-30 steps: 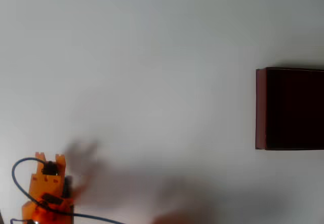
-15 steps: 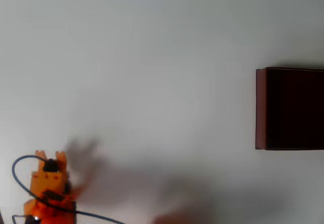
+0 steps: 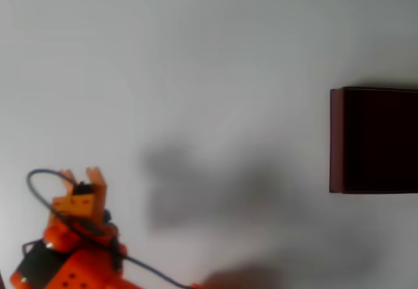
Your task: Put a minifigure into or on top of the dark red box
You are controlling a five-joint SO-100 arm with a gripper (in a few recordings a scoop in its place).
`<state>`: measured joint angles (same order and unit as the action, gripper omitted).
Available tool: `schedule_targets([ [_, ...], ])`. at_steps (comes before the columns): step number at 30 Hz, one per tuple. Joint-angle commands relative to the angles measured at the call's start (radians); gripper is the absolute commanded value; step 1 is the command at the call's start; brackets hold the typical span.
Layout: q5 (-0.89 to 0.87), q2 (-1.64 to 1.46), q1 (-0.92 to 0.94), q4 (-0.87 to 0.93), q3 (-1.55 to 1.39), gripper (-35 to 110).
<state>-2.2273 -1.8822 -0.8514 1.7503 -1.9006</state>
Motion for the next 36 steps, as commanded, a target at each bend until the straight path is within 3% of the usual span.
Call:
schedule_targets([
  [1, 0.227, -0.095, 0.176, 0.035, 0.0, 1],
  [8, 1.106, -0.212, 0.638, -0.129, 0.006, 1],
  [16, 1.666, -0.393, 1.083, -0.235, 0.051, 0],
  [21, 1.816, -0.362, 1.308, -0.36, 0.037, 0],
  [29, 1.876, -0.057, 1.489, -0.71, -0.037, 0],
  [36, 1.922, 0.365, 1.601, -0.73, 0.21, 0],
])
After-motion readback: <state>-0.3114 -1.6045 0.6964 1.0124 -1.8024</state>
